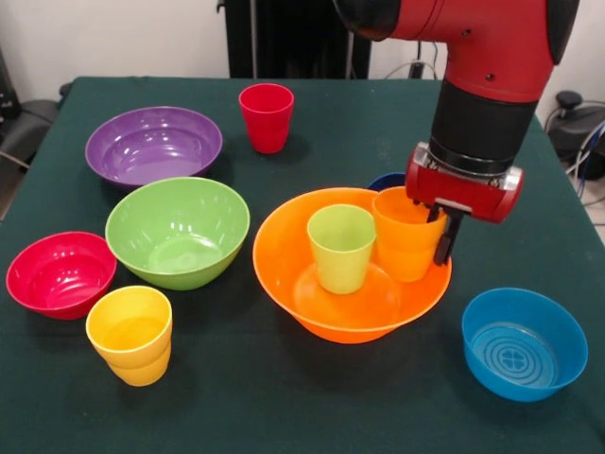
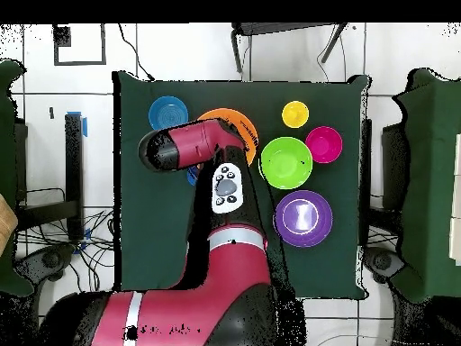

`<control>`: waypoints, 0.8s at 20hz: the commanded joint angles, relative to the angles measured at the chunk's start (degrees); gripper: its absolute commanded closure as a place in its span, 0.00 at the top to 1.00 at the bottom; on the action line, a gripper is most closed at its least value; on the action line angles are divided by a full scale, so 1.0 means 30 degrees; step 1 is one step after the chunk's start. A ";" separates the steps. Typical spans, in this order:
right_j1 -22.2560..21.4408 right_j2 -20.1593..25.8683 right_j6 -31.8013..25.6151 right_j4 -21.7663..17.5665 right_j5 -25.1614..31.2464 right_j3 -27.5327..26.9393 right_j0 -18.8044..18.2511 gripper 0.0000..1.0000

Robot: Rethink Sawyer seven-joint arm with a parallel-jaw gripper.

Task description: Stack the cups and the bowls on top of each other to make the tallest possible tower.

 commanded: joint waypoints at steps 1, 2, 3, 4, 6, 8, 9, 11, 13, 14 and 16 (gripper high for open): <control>0.1017 0.0731 -0.0593 0.0041 0.2013 -0.1512 0.0118 0.00; 0.1100 0.0706 -0.0640 0.0013 0.1999 -0.1583 0.0117 0.00; 0.1127 0.0686 -0.0722 -0.0019 0.1991 -0.1630 0.0122 0.00; 0.1139 0.0656 -0.0770 -0.0080 0.1868 -0.1636 0.0125 0.00; 0.1096 0.0745 -0.0960 -0.0121 0.1616 -0.1553 0.0089 1.00; 0.1062 0.0686 -0.0926 -0.0130 0.1678 -0.1549 0.0155 1.00; 0.1095 0.0606 -0.0829 -0.0115 0.1760 -0.1637 0.0203 1.00; 0.1126 0.0549 -0.0806 -0.0135 0.1772 -0.1648 0.0206 1.00; 0.1090 0.0530 -0.0835 -0.0162 0.1757 -0.1581 0.0204 1.00; 0.1069 0.0557 -0.0857 -0.0158 0.1716 -0.1511 0.0184 1.00; 0.1031 0.0522 -0.0738 -0.0176 0.1527 -0.1300 0.0240 1.00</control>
